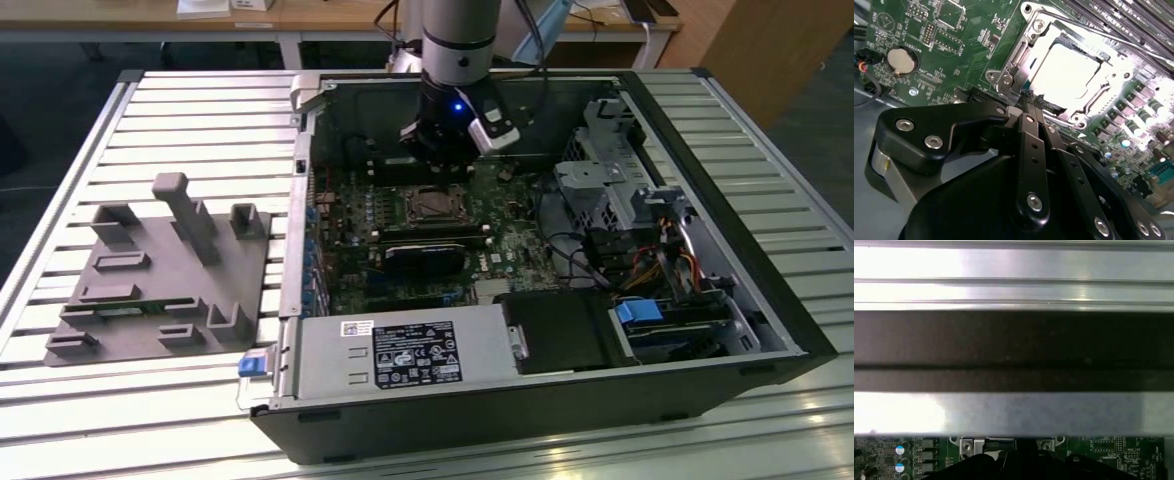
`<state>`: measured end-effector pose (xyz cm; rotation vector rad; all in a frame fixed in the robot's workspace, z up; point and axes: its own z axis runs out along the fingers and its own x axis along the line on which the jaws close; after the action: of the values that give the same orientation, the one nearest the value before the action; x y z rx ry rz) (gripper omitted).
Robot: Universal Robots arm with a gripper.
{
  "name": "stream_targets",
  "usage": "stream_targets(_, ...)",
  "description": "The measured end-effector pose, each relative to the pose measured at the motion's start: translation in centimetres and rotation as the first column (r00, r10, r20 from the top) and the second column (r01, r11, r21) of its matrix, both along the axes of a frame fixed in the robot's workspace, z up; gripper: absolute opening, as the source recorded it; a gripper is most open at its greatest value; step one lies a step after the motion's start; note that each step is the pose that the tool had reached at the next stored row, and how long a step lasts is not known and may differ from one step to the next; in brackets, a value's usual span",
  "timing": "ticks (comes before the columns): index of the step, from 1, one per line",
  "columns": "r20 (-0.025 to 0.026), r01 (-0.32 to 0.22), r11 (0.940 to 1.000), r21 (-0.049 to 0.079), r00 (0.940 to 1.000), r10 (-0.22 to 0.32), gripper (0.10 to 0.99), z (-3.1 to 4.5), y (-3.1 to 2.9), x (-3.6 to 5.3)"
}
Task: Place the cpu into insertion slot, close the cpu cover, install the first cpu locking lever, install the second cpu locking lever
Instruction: 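Install the second cpu locking lever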
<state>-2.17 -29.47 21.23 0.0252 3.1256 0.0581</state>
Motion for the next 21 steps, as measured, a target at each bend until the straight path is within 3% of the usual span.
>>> stream_targets(7,0.0,0.0,1.0,0.0,1.0,0.0,0.106,1.68,0.0,0.0)
stream_targets(11,0.0,0.0,1.0,0.0,1.0,0.0,0.106,1.8,-0.18,-0.02)
stream_targets(14,0.0,0.0,1.0,0.0,1.0,0.0,0.106,1.8,-0.59,-0.05)
stream_targets(21,0.0,0.0,1.0,0.0,1.0,0.0,0.106,1.8,-2.19,-0.06)
